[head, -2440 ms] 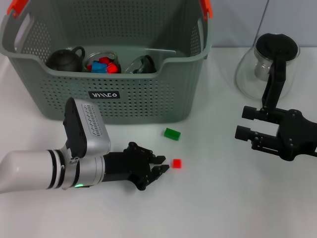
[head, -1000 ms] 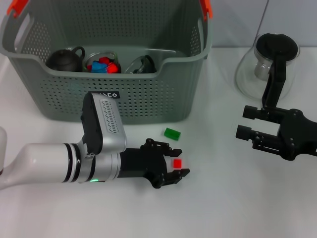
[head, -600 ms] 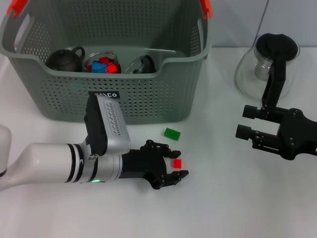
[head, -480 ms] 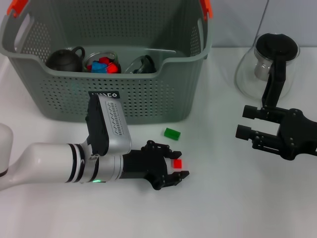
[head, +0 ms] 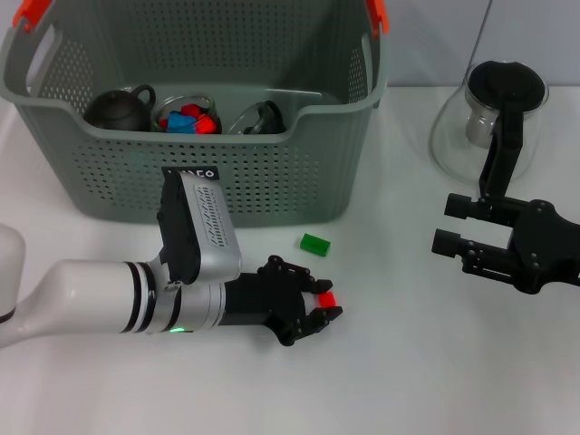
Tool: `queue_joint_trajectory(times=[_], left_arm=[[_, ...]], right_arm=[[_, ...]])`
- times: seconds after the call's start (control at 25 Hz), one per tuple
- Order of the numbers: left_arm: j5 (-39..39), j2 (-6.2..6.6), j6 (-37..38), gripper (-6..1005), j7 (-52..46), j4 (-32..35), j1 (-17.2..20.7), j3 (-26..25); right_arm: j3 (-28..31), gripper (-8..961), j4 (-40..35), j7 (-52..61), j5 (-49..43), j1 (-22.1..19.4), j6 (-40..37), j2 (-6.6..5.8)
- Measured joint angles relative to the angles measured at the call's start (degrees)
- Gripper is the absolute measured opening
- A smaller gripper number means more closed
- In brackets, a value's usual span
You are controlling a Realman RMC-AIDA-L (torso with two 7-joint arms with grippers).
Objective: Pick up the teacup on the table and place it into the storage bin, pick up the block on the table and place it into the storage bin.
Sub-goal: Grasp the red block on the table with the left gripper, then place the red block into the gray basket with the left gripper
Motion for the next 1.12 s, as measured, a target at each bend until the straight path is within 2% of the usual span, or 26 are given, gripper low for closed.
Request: queue_joint_trajectory(times=[0.24, 0.48, 0.64, 0.88, 1.0, 1.12], left_arm=[[-0.1, 0.00, -0.6, 362, 0.0, 0.2, -0.1, 0.6], [-0.7, 0.01, 0.1, 179, -0.1, 0.6, 0.3, 0.3], [-0.7, 0.37, 2.7, 178, -0.4, 0.9, 0.9, -0.4], [0.6, 1.41, 10.1, 178, -2.7, 5.6, 5.5, -6.1], [1.3, 2.46, 15.4, 178, -4.9, 8.2, 7.9, -10.5], [3.3, 3.21, 22.1, 179, -7.3, 9.8, 9.1, -18.1]], right_arm=[[0.0, 673, 0.0, 0.0, 0.0, 0.1, 0.0, 0.00], [0.0, 673, 0.0, 0.0, 0.1, 0.0, 0.0, 0.00], [0.0, 673, 0.0, 0.0, 0.1, 0.0, 0.0, 0.00], [0.1, 674, 0.0, 0.0, 0.1, 0.0, 0.0, 0.00], [0.1, 674, 0.0, 0.0, 0.1, 0.0, 0.0, 0.00], [0.1, 674, 0.0, 0.0, 0.1, 0.2, 0.0, 0.00]])
